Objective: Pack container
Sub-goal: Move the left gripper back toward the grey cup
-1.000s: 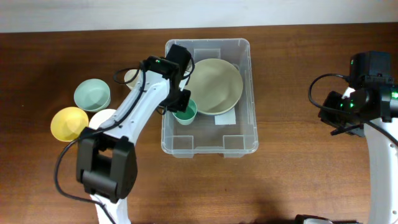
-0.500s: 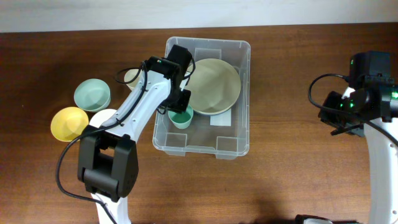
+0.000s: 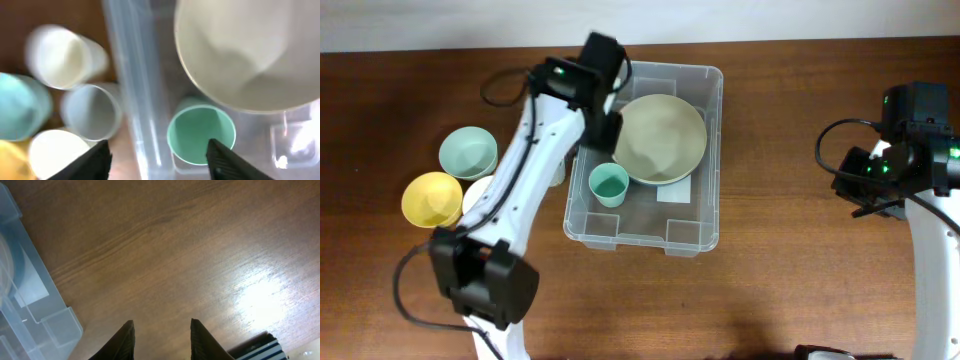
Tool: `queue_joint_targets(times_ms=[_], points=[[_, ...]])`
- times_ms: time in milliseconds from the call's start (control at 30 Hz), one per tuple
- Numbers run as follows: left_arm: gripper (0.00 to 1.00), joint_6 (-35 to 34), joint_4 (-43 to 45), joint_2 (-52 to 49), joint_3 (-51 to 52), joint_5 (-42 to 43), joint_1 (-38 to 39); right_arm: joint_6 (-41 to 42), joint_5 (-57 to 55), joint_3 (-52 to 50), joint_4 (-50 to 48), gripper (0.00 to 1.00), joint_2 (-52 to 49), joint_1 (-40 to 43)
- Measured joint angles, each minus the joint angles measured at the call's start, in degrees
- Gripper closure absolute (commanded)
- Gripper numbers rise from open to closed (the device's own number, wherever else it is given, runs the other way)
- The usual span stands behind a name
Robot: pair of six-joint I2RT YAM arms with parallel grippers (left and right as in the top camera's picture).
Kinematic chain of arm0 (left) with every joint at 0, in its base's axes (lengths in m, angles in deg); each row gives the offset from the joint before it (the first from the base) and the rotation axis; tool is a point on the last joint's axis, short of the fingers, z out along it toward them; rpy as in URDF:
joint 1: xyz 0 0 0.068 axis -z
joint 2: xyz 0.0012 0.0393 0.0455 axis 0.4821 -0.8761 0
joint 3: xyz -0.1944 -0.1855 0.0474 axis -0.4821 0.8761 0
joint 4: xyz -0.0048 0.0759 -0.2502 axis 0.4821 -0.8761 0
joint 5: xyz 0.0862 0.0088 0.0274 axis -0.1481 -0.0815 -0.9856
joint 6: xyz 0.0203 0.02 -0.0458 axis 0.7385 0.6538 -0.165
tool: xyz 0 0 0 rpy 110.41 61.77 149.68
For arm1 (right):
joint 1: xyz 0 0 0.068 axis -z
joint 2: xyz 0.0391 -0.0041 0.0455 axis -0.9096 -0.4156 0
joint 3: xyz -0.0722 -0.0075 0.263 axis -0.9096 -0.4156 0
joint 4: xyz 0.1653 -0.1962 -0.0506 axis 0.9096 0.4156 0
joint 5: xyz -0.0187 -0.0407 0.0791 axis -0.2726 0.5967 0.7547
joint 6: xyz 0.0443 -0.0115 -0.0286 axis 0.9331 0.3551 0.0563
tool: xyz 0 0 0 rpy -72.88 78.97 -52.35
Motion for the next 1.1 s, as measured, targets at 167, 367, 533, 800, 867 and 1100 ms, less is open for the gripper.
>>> queue_joint_targets(times_ms=[167,367,533,800,867,1100], points=[[0.36,0.0,-1.0,2.9,-3.0,-3.0,-3.1,-0.3,0.0,0.0,0.0,0.68,0.0,0.0],[0.40,-0.5,-1.2,2.7,-1.9,-0.3,-12.9,-0.5,0.0,0.0,0.0,0.68,0.0,0.0],[0.40,-0.7,-0.1,2.6,-0.6,3.5,-18.5,-0.4,0.0,0.0,0.0,0.68,0.0,0.0],[0.40,-0.7,9.5,-0.2,12.2,6.1,-18.8,-0.5,0.0,0.0,0.0,0.68,0.0,0.0],[0.40,-0.7,10.9,-1.6,14.5,6.5,-18.8,-0.5,0.0,0.0,0.0,0.68,0.0,0.0],[0.44,-0.7,14.5,-5.0,18.2,6.8,-18.8,-0.5,0.0,0.0,0.0,0.68,0.0,0.0]])
